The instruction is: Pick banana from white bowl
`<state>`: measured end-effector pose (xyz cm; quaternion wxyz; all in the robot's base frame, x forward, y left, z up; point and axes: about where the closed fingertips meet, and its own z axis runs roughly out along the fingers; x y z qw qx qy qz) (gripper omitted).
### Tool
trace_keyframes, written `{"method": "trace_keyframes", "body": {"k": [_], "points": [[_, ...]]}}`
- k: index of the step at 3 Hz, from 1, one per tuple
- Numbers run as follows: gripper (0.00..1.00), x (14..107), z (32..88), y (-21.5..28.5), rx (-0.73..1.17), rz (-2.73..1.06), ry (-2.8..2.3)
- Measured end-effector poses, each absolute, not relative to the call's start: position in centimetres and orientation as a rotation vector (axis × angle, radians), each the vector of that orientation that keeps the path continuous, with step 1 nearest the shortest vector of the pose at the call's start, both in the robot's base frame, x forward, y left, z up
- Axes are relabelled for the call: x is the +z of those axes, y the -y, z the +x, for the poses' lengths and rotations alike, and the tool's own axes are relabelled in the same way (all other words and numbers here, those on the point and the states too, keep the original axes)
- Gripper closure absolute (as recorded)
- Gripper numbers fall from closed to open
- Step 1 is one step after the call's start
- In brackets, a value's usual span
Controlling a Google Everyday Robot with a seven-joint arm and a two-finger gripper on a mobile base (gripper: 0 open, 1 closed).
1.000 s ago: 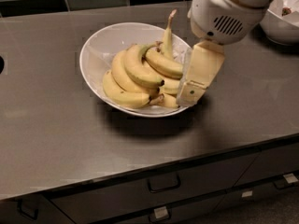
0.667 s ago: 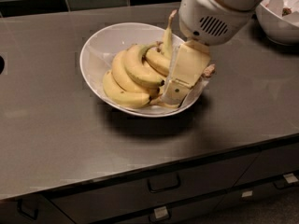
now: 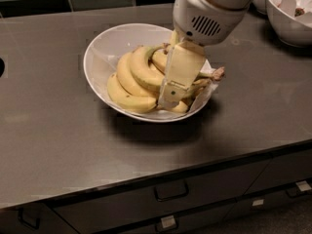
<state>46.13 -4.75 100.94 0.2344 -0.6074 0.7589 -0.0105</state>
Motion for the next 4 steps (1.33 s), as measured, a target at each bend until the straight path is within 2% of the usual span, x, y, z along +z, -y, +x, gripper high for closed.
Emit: {"method": "trace_keyframes", "body": {"k": [1, 2, 3, 4], "points": [[0.00, 100.0, 47.0, 3.6, -0.015, -1.696, -2.119], [0.19, 99.2, 47.5, 3.7, -0.024, -1.687, -2.175], [0.41, 98.7, 48.1, 4.7, -0.033, -1.633, -2.232], [0.49, 98.3, 48.4, 4.6, -0.031, -1.631, -2.250]]}}
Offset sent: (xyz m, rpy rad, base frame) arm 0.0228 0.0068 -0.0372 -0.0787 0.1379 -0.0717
